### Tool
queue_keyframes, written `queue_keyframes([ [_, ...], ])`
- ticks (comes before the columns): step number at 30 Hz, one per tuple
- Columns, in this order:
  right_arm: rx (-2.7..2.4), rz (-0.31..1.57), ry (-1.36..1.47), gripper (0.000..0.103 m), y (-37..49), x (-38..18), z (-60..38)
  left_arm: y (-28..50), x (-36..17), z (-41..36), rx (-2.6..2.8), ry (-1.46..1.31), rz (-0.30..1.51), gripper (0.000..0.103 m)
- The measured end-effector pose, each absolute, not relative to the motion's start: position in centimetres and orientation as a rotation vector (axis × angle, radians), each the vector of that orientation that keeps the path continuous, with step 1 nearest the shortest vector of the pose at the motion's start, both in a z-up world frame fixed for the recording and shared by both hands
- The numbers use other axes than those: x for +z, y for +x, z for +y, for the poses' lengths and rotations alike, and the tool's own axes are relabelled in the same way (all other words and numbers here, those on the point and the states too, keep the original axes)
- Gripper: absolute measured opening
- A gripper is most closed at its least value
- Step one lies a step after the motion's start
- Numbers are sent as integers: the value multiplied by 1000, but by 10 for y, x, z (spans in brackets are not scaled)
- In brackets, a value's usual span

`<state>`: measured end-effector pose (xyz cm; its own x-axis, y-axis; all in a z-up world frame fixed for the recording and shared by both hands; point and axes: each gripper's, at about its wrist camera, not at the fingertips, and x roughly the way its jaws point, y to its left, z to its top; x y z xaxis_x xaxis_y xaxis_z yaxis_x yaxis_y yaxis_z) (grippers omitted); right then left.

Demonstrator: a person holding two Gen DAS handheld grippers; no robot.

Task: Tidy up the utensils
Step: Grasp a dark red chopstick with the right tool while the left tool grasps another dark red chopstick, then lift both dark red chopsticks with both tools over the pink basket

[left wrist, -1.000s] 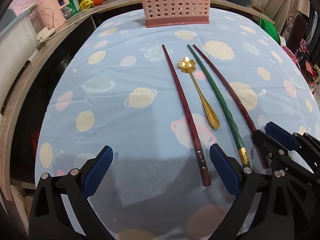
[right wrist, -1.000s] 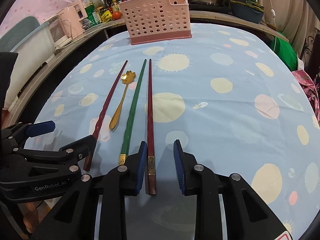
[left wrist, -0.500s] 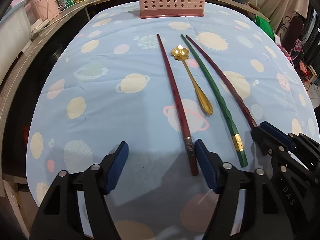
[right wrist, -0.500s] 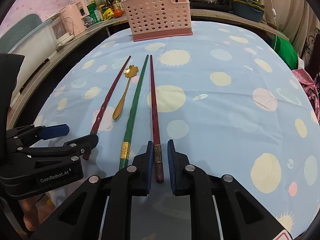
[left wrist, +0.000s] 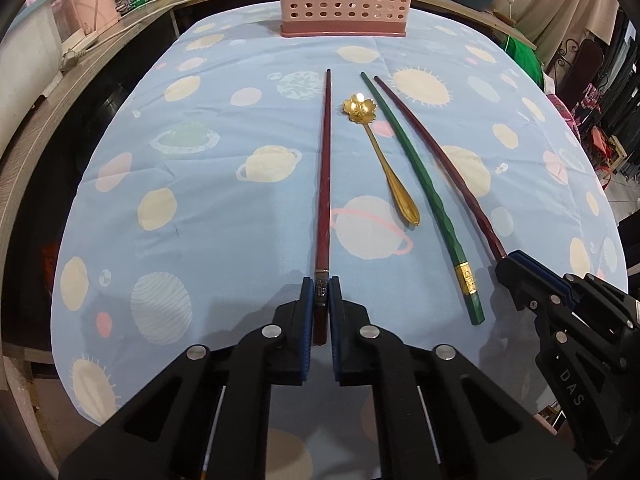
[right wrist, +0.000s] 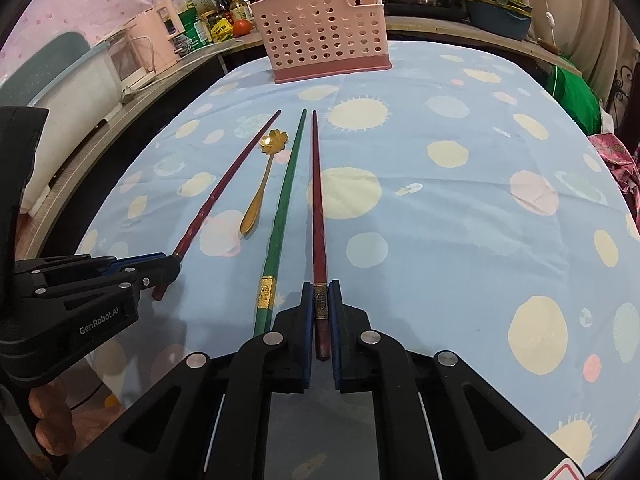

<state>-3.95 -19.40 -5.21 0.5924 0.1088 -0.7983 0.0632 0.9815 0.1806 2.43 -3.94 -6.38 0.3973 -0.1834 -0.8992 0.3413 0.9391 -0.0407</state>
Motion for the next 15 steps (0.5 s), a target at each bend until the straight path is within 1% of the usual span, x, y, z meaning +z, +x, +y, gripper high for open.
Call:
queue_keyframes([
  [6, 32, 903, 218, 7, -42, -36, -197, 24, -47, -36, -341, 142, 1075, 7],
  [15, 31, 803, 245, 7, -40, 7, -206, 31, -7, -33, -320, 143, 977, 7],
])
